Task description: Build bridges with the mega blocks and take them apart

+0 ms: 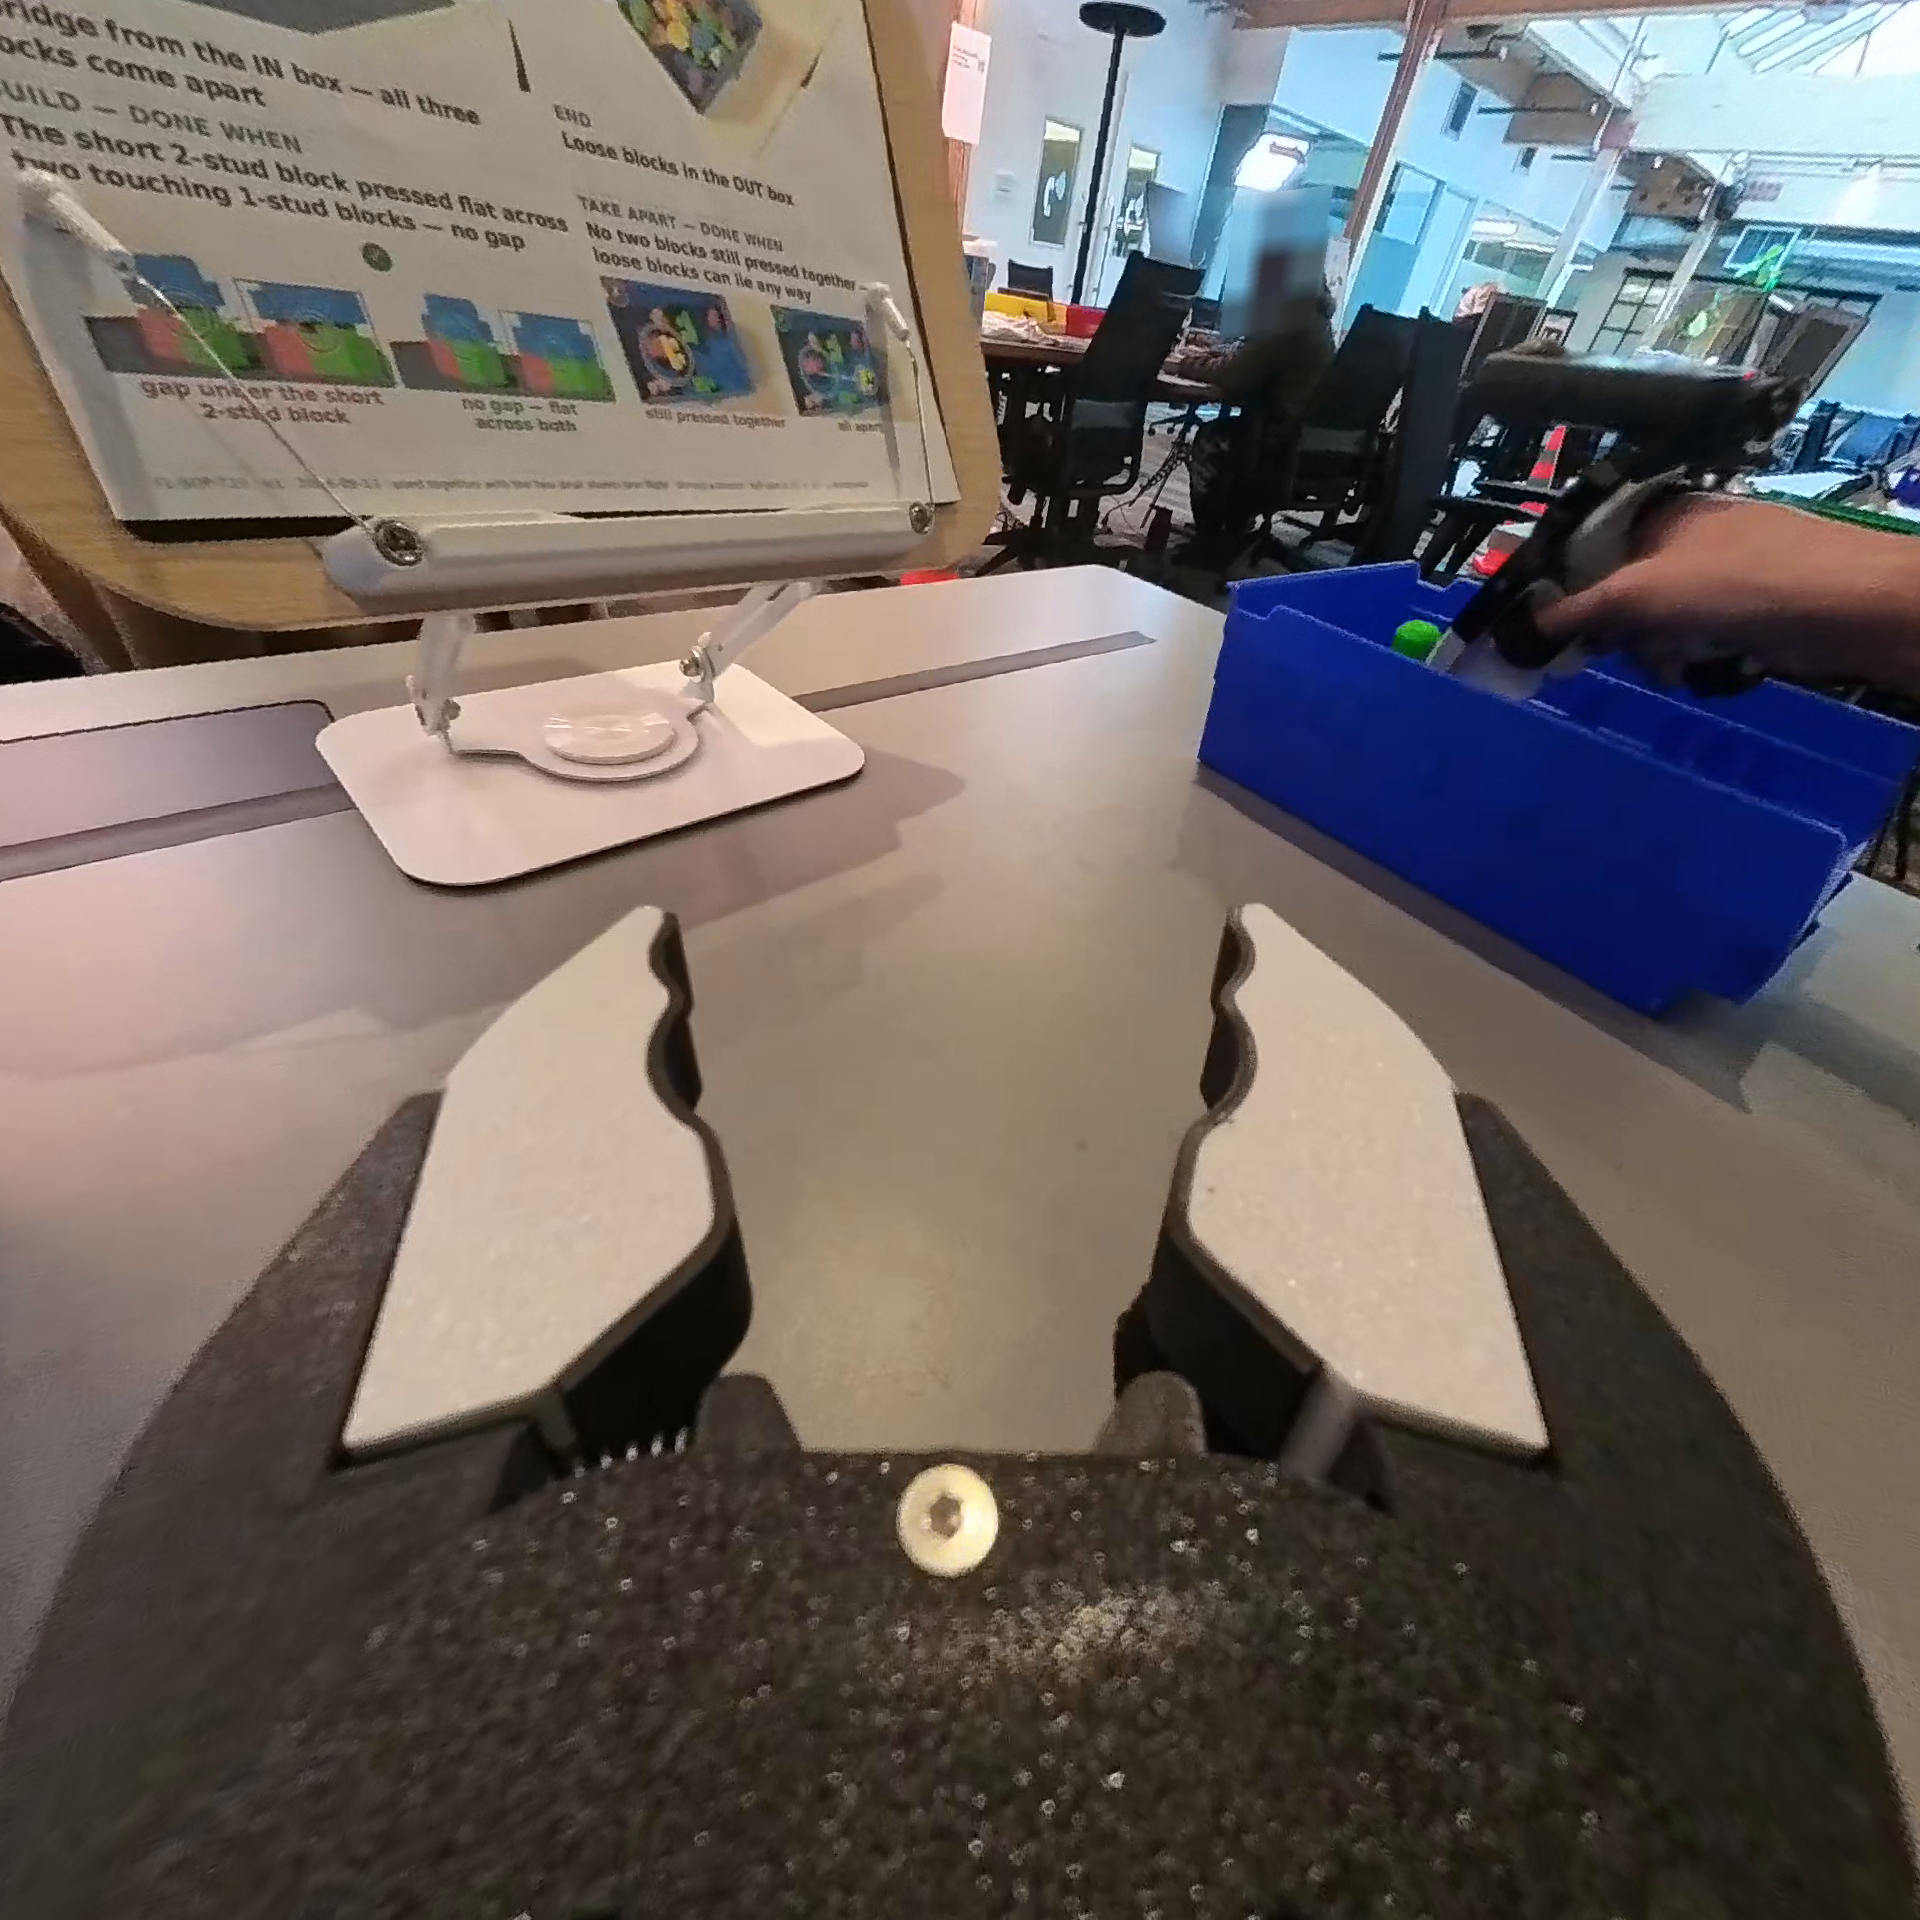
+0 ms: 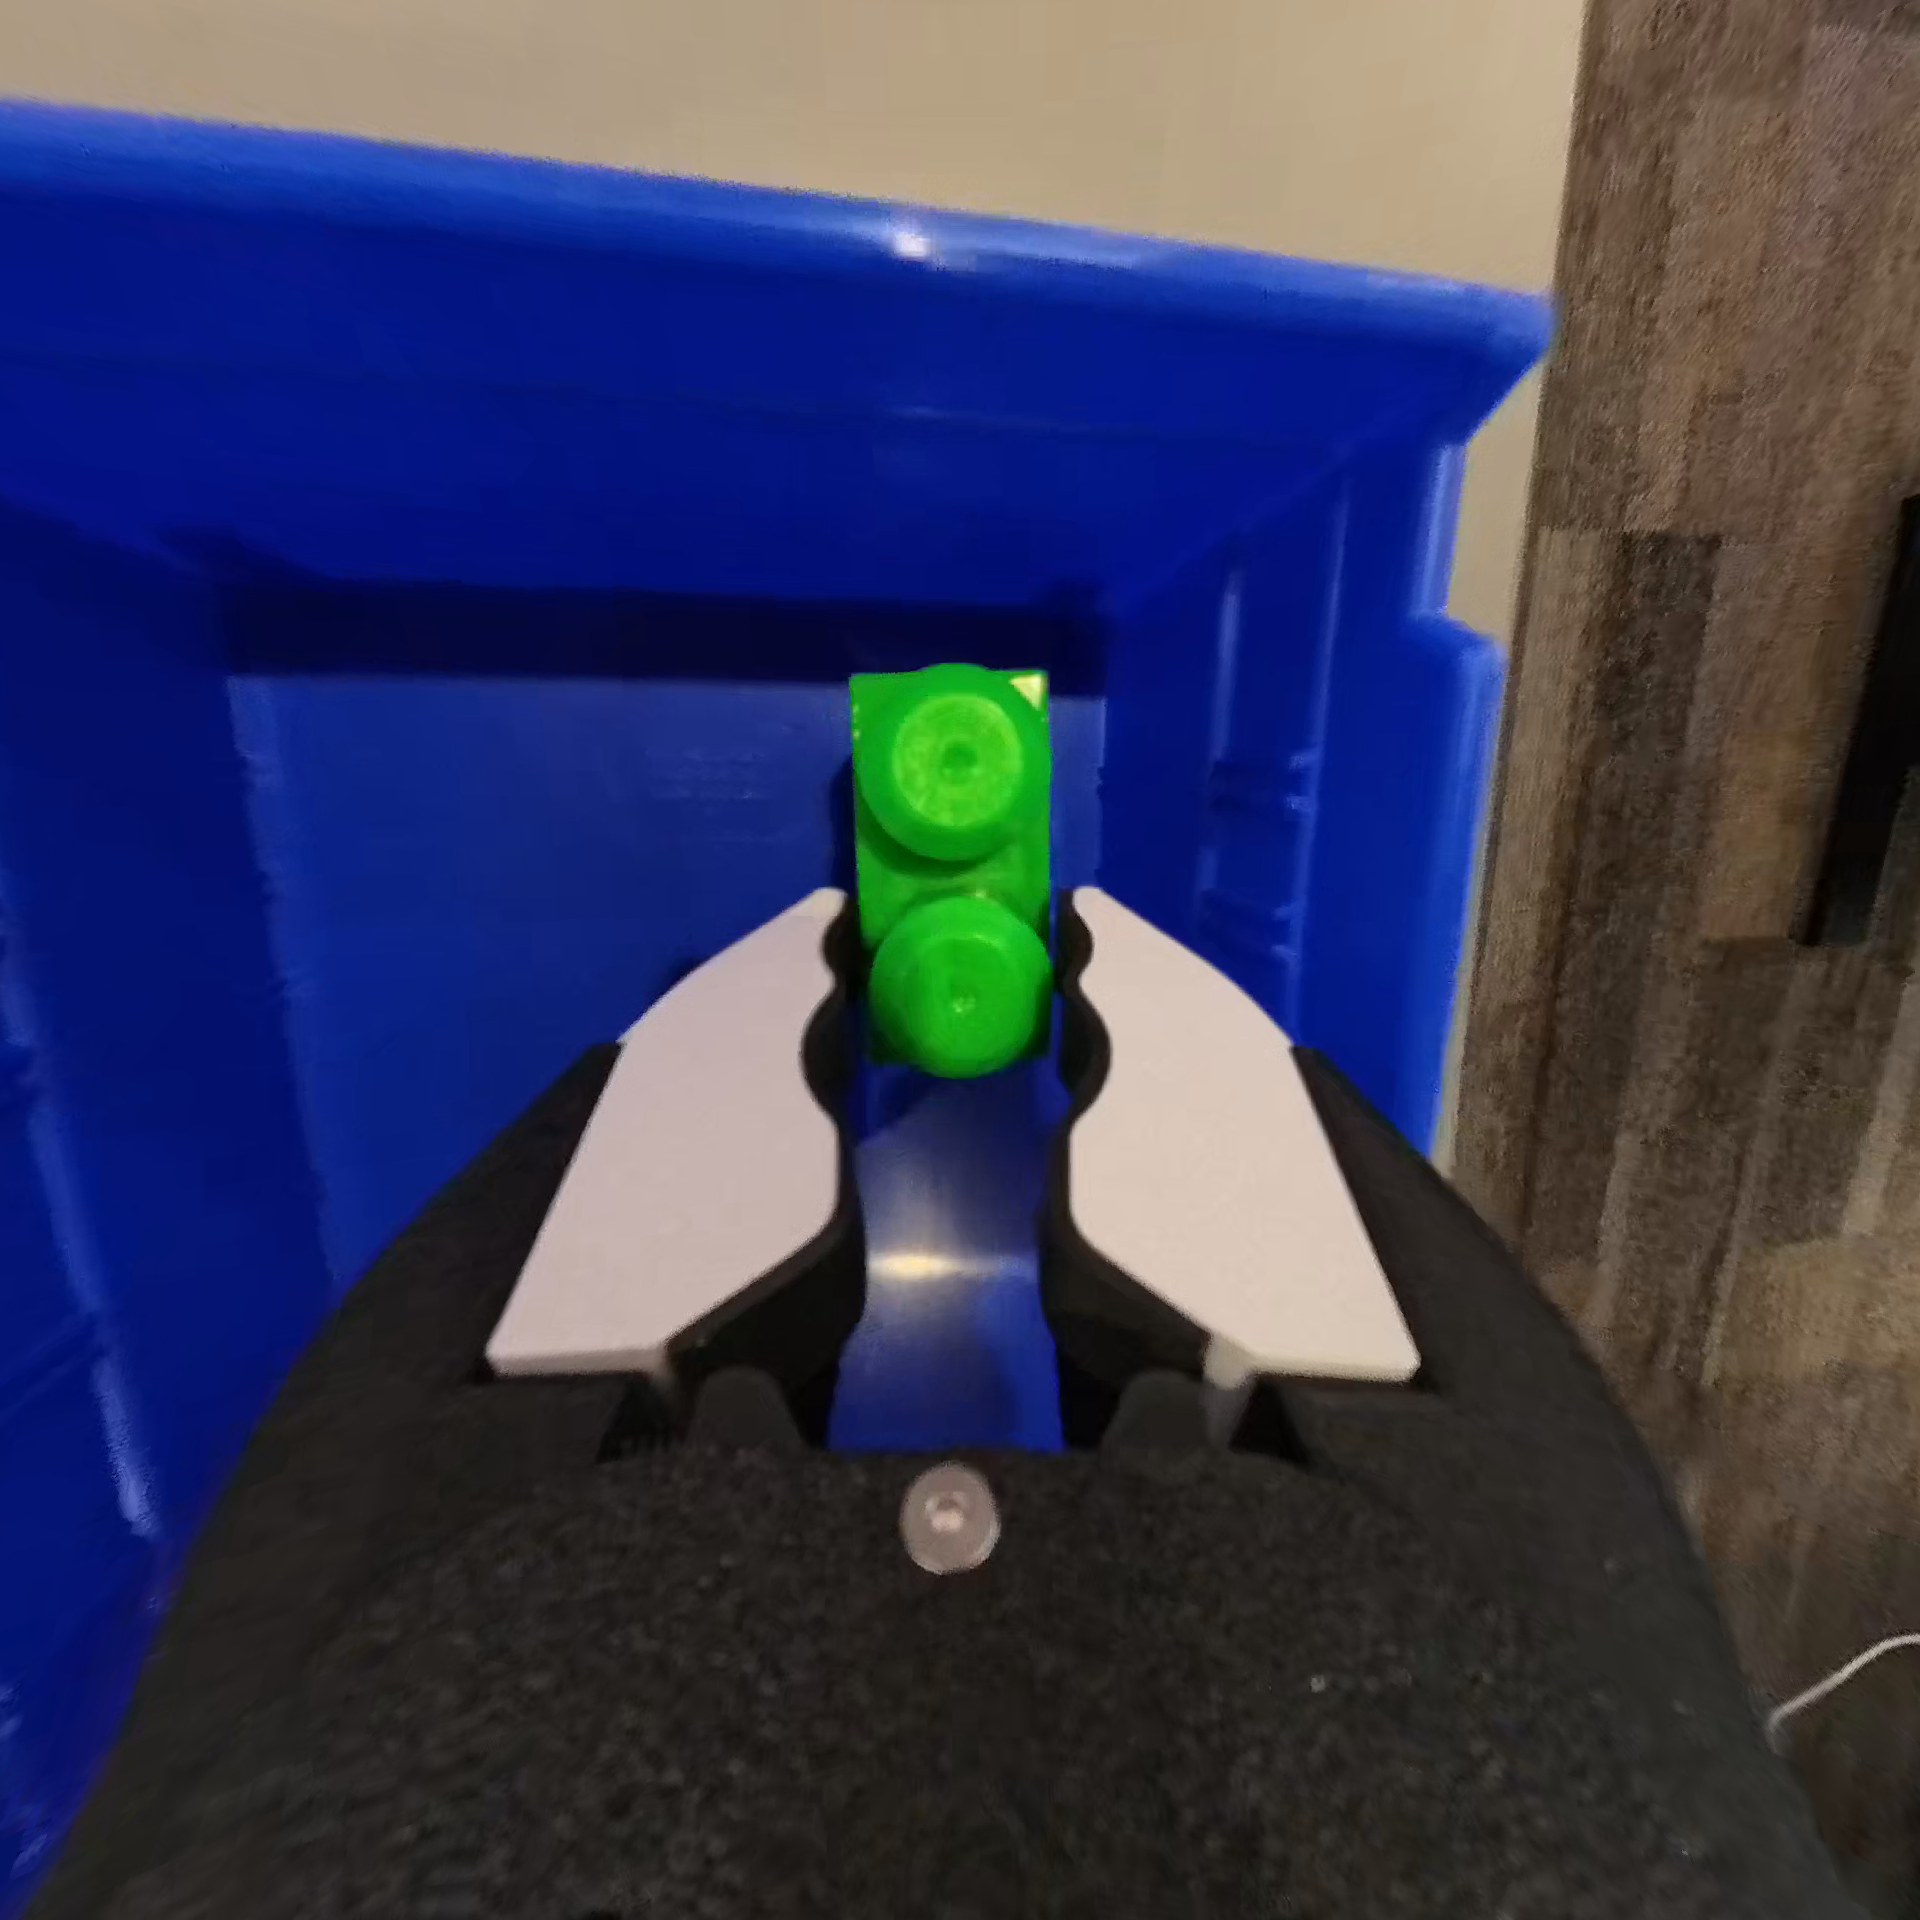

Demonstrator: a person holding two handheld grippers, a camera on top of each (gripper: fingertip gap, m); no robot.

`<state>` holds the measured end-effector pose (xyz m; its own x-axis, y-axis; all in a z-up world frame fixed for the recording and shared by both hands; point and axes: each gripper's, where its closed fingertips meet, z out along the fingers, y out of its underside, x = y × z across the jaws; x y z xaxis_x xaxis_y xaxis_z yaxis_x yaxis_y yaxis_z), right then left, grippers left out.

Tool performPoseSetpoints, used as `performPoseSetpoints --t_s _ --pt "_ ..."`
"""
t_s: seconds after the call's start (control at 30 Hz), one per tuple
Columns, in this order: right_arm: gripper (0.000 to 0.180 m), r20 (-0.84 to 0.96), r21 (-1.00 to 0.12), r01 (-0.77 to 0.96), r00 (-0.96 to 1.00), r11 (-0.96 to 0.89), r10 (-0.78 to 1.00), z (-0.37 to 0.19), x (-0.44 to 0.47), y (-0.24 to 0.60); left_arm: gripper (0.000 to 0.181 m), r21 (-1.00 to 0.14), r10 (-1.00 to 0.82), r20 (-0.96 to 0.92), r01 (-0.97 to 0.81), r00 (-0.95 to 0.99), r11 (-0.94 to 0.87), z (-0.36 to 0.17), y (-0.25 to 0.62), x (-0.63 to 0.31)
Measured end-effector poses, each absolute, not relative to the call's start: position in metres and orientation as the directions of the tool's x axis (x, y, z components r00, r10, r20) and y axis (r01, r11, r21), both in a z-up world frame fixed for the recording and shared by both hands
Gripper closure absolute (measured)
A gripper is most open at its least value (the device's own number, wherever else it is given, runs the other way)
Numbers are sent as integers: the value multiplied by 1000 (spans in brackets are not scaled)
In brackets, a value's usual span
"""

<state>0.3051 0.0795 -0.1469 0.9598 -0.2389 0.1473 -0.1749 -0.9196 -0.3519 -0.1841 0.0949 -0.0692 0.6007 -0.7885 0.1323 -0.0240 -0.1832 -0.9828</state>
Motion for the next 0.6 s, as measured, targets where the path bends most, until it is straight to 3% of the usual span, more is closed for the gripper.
performPoseSetpoints --t_s 0.07,0.13,0.23,0.33,0.4,0.47,0.6 --pt "115 234 -414 -107 947 -904 -219 -129 311 80 85 -978 -781 141 -39 609 -206 -73 96 -185" --pt "102 308 -501 -23 929 -865 -203 -94 306 80 82 -970 -769 144 -64 622 -234 -79 98 -187" --pt "102 313 -756 153 938 -636 -146 -15 245 83 81 -968 -753 145 -65 642 -242 -80 102 -192" --pt "109 157 -946 190 977 -262 141 32 110 71 79 -971 -754 135 -67 643 -231 -78 103 -195" --pt "99 33 -985 88 940 -149 339 25 25 60 80 -972 -741 117 -76 661 -221 -79 104 -198" --pt "101 -61 -992 -3 881 -123 469 -3 -40 54 81 -971 -732 111 -84 672 -224 -81 102 -199" --pt "100 -43 -989 38 857 -146 513 -70 -91 55 84 -969 -725 80 -118 684 -217 -88 87 -200"
